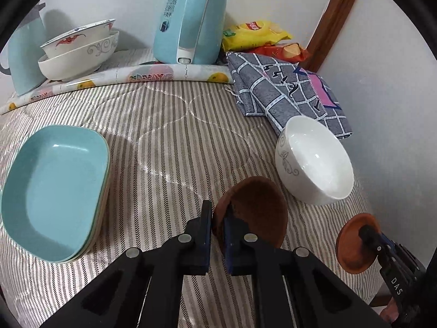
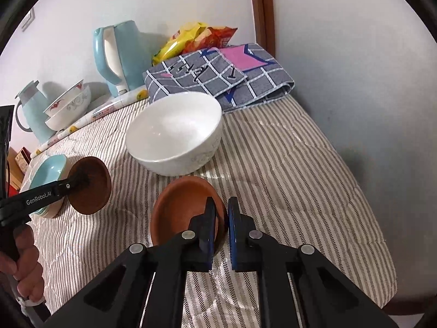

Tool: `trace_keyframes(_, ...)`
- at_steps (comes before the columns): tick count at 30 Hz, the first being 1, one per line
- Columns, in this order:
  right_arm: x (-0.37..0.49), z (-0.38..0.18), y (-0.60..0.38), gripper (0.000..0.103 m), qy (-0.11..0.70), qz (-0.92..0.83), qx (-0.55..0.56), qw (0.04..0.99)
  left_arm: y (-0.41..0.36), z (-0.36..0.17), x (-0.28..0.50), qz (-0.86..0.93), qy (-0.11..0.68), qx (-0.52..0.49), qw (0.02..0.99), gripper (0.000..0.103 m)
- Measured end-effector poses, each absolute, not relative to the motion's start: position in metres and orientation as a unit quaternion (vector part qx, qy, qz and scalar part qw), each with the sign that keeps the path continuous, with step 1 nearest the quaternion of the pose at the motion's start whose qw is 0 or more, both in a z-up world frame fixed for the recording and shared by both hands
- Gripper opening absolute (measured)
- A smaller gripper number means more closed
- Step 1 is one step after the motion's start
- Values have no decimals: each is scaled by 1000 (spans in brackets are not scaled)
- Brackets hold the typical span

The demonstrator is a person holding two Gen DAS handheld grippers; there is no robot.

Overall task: Organize plates and bowls
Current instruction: 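Lower the right tool's brown bowl into the white bowl and open it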

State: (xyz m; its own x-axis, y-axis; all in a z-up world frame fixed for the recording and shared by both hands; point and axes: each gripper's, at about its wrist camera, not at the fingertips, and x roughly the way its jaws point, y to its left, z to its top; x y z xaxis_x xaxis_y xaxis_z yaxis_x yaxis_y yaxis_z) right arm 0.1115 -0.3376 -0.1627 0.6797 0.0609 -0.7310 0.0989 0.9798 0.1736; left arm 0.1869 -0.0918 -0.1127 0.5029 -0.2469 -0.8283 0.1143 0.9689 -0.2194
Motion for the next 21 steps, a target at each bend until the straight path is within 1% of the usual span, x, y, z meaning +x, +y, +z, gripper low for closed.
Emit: trace_keyframes(21,119,-114,-334,9,362,-20,96,927,-82,-74,176,-113,463,-69,877,8)
